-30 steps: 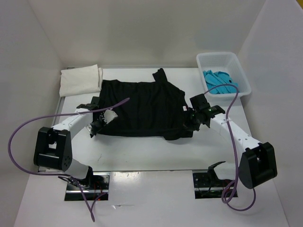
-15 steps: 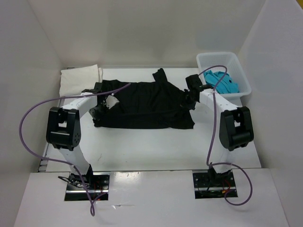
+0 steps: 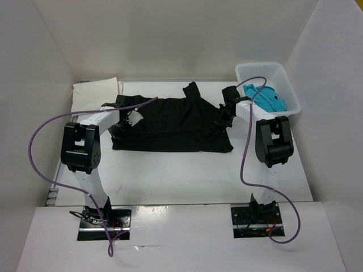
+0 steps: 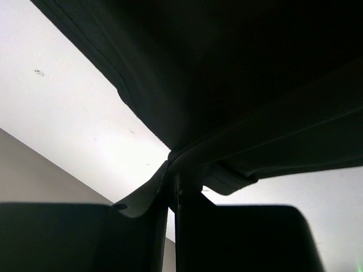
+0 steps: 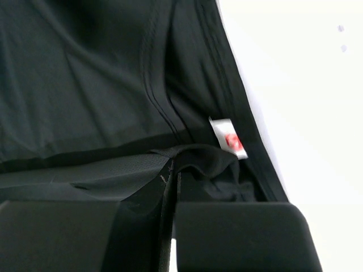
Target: Fold and stack the t-shirts
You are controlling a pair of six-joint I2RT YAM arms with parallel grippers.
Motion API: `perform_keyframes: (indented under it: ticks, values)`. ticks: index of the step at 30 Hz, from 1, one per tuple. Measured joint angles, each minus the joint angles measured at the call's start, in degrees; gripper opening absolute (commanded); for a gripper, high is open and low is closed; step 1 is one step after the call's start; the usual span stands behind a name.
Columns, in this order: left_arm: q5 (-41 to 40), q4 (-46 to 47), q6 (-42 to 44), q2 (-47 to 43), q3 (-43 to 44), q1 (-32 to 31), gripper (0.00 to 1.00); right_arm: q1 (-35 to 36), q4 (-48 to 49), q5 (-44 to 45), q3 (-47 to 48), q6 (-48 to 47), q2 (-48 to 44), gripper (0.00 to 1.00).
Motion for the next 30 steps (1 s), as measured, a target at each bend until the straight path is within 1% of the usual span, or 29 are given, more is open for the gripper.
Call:
perform_keyframes:
  ticks: [1,2,3,4,5,6,7,8,9,11,13,14,17,19,20,22,23,24,26,30]
  values:
    - [-0.3,0.1,0.0,0.5,0.3,0.0,0.10,-0.1,0.2,-0.2,0.7,-0.3,0.7,0.04]
    - [-0.5,0.3,0.0,1.1,0.5,0.0,0.11,-0.3,0.2,-0.5,1.4,-0.6,1.5,0.10]
    - [-0.6,0.5,0.0,1.7,0.7,0.0,0.13,-0.4,0.2,-0.7,2.1,-0.8,2.3,0.20]
    - [-0.6,0.6,0.0,2.3,0.7,0.0,0.14,-0.6,0.2,-0.7,2.9,-0.9,3.1,0.23]
    - [-0.8,0.7,0.0,2.7,0.8,0.0,0.16,-0.7,0.2,-0.5,3.5,-1.3,3.9,0.31]
    - [-1.0,0.6,0.1,3.1,0.8,0.0,0.19,-1.0,0.2,-0.4,3.9,-1.4,4.5,0.34]
    - [-1.2,0.6,0.0,3.4,0.8,0.2,0.26,-1.2,0.1,-0.3,4.3,-1.7,5.0,0.36]
    - [-1.3,0.6,0.1,3.6,0.9,0.2,0.31,-1.6,0.0,-0.3,4.7,-2.0,5.4,0.39]
    - [-1.5,0.5,-0.1,3.8,1.2,0.4,0.33,-1.9,0.0,-0.2,5.2,-2.1,5.8,0.46]
    - [-1.9,0.5,-0.5,4.3,2.4,0.9,0.40,-2.6,-0.1,-0.1,6.3,-2.2,6.4,0.52]
    - [-2.2,0.4,-0.9,5.0,4.2,1.9,0.50,-3.1,-0.2,0.0,7.7,-2.5,6.6,0.55]
    - [-2.2,0.5,-1.6,5.4,5.5,2.8,0.58,-3.2,-0.2,0.3,8.3,-2.5,6.6,0.55]
    - [-2.1,1.2,-2.9,5.4,7.8,5.3,0.64,-3.6,-0.2,1.6,8.8,-2.7,5.8,0.55]
    - [-2.1,2.5,-3.5,5.0,8.1,6.9,0.65,-3.6,0.1,2.7,7.4,-2.6,4.0,0.56]
    - [-2.2,2.9,-3.5,4.7,8.0,7.6,0.66,-3.6,0.0,3.1,5.8,-2.5,2.5,0.60]
    - [-2.1,3.3,-3.7,4.1,8.0,8.6,0.66,-3.6,0.0,3.7,2.0,-1.9,-1.1,0.62]
    - [-1.7,3.5,-3.9,3.8,7.9,9.0,0.66,-3.6,-0.2,3.9,-0.3,-1.7,-3.2,0.65]
    - [-1.3,3.6,-4.4,3.5,7.9,9.6,0.66,-3.6,-0.4,4.0,-2.4,-1.2,-5.2,0.65]
    - [0.6,3.3,-5.1,2.8,7.9,10.6,0.66,-3.6,-0.4,4.3,-6.7,-0.3,-9.2,0.69]
    - [7.6,0.9,-6.8,-0.5,6.3,12.4,0.68,-3.6,-0.5,5.1,-13.4,1.6,-14.6,0.71]
